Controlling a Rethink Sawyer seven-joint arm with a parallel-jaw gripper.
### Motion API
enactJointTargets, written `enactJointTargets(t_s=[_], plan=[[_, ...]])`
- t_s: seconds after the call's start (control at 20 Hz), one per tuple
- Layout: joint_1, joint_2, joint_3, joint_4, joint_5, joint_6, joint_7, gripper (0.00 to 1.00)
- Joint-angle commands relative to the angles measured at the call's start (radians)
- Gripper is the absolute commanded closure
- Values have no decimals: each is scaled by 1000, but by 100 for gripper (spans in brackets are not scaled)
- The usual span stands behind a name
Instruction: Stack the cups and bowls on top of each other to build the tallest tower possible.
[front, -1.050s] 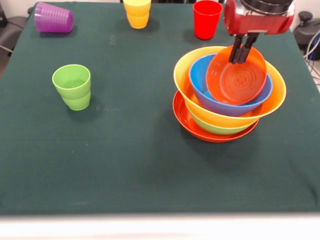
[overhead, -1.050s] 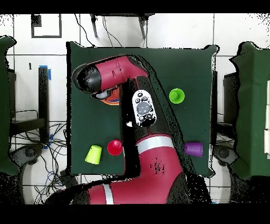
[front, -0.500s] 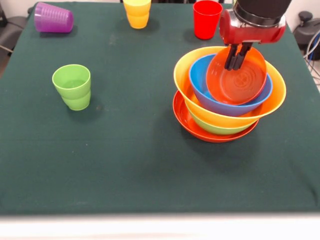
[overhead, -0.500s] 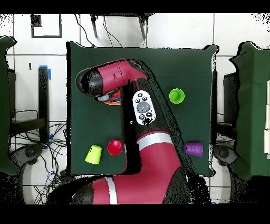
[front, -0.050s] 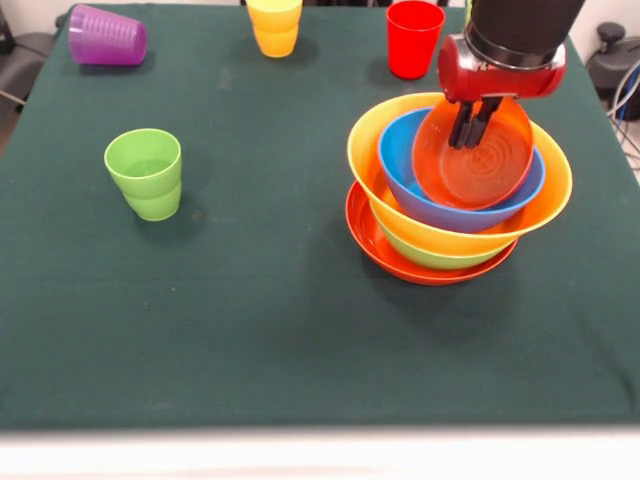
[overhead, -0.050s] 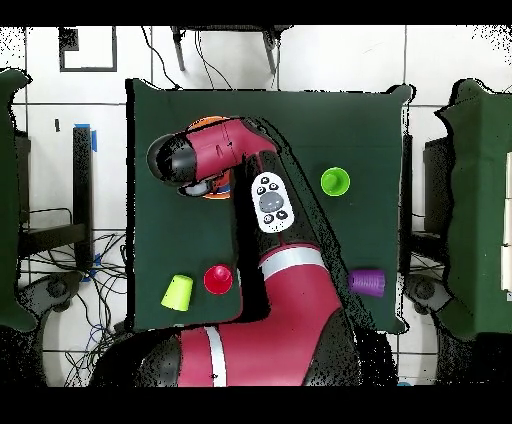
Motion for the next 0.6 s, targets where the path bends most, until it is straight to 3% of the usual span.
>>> enactJointTargets(t_s=[0.05, 0.6], plan=[[-27, 89, 70, 50, -83, -79, -217, 100], [-31, 108, 69, 49, -75, -68, -214, 100]])
